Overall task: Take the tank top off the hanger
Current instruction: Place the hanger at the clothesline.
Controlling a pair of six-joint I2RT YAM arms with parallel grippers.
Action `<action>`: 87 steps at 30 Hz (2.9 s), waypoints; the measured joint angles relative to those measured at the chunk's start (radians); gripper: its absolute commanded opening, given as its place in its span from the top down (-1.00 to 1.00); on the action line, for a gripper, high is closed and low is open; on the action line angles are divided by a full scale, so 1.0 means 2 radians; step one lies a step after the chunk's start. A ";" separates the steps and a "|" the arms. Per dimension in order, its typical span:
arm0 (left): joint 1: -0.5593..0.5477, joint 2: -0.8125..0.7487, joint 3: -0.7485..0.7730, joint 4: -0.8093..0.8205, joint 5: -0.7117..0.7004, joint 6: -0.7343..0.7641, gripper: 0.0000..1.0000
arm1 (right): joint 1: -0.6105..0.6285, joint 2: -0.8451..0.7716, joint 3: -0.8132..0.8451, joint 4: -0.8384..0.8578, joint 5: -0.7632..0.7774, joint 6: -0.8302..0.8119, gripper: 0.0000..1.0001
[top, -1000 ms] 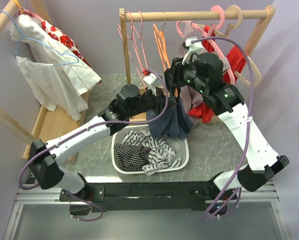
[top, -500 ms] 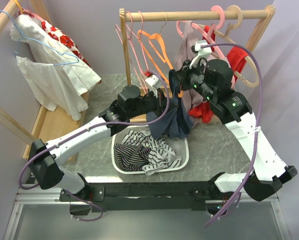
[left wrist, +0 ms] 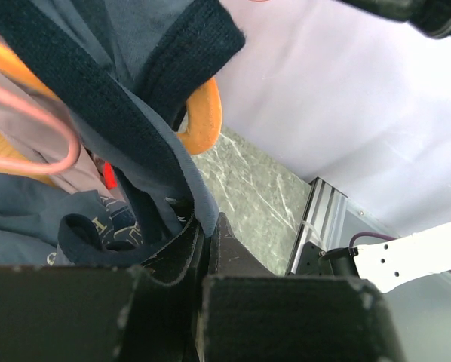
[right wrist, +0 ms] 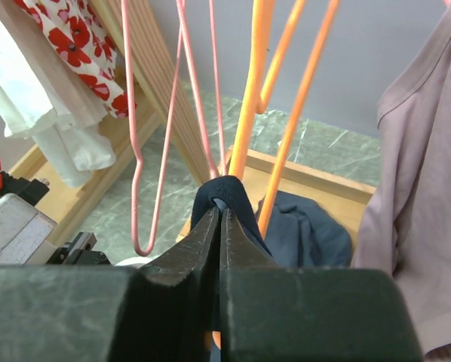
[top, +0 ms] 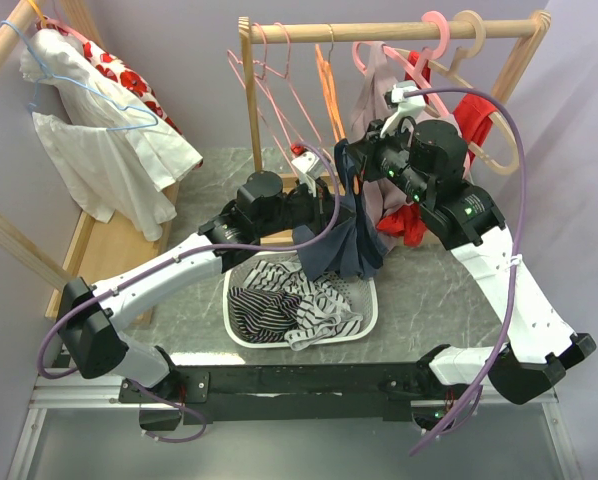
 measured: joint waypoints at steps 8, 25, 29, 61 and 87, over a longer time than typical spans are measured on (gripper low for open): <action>0.000 0.004 0.000 -0.004 0.000 -0.001 0.95 | 0.000 0.000 0.000 0.000 0.010 0.001 1.00; -0.001 0.007 0.000 -0.004 -0.001 -0.002 0.88 | 0.000 -0.060 -0.055 0.047 0.010 -0.007 1.00; -0.001 0.007 0.000 -0.005 -0.001 -0.002 0.88 | 0.000 -0.057 -0.055 0.047 0.012 -0.011 1.00; -0.002 0.012 0.008 -0.011 -0.014 -0.005 0.83 | 0.000 -0.136 -0.106 0.019 0.006 -0.027 1.00; -0.009 -0.075 -0.074 -0.108 -0.028 0.000 0.98 | 0.010 -0.171 -0.161 -0.145 -0.106 0.012 1.00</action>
